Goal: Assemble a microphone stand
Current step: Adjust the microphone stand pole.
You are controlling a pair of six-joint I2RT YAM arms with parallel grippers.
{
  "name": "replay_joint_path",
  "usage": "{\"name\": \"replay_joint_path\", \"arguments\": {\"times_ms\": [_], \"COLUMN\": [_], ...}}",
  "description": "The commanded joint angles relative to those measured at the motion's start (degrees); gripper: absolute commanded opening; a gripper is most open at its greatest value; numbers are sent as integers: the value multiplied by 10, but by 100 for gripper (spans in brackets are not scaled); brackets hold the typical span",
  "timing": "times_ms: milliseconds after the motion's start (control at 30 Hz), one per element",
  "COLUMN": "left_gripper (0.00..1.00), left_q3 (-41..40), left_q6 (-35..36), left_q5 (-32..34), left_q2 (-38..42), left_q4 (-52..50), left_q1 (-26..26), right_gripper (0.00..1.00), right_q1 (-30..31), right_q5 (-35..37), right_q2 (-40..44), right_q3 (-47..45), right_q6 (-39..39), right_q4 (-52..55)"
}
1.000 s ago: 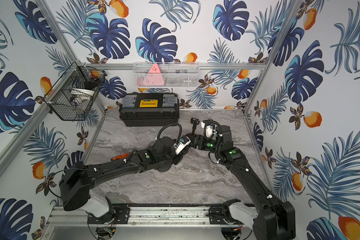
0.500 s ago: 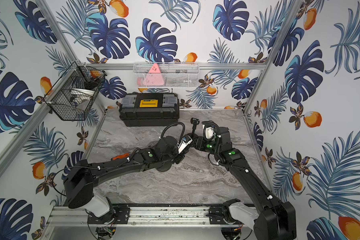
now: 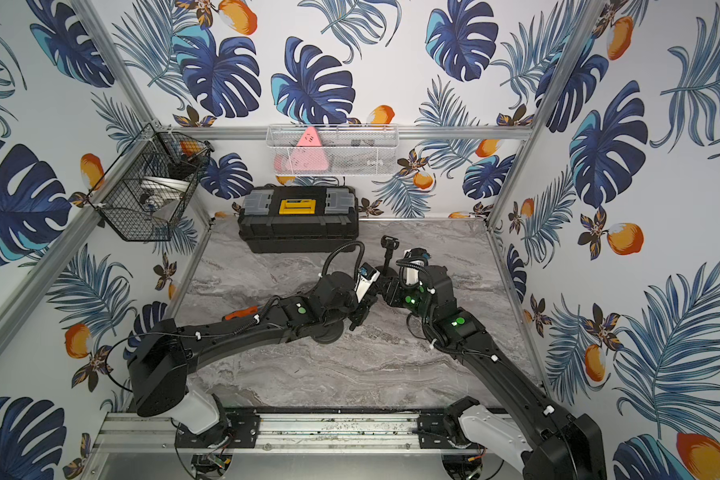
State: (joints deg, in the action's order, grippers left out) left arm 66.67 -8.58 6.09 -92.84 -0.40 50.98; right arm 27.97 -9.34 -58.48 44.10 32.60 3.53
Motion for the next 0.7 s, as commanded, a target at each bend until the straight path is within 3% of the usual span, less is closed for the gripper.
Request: {"name": "replay_joint_path", "arguments": {"times_ms": [0, 400, 467, 500, 600, 667], "left_gripper": [0, 0, 0, 0, 0, 0], "left_q3": [-5, -18, -18, -18, -24, -31], "left_q6": [-58, -102, -98, -92, -71, -57], "left_q5": [17, 10, 3, -2, -5, 6], "left_q2": [7, 16, 13, 11, 12, 17], "left_q4": [64, 102, 102, 102, 105, 106], "left_q1": [-1, -4, -4, -4, -4, -4], "right_gripper": [17, 17, 29, 42, 69, 80], "right_q1": [22, 46, 46, 46, 44, 35], "right_q5": [43, 85, 81, 74, 71, 61], "right_q2": [12, 33, 30, 29, 30, 30], "right_q3": [-16, -29, -23, -18, 11, 34], "right_q6": [43, 46, 38, 33, -5, -31], "right_q4": [-50, -53, -46, -42, -5, 23]}}
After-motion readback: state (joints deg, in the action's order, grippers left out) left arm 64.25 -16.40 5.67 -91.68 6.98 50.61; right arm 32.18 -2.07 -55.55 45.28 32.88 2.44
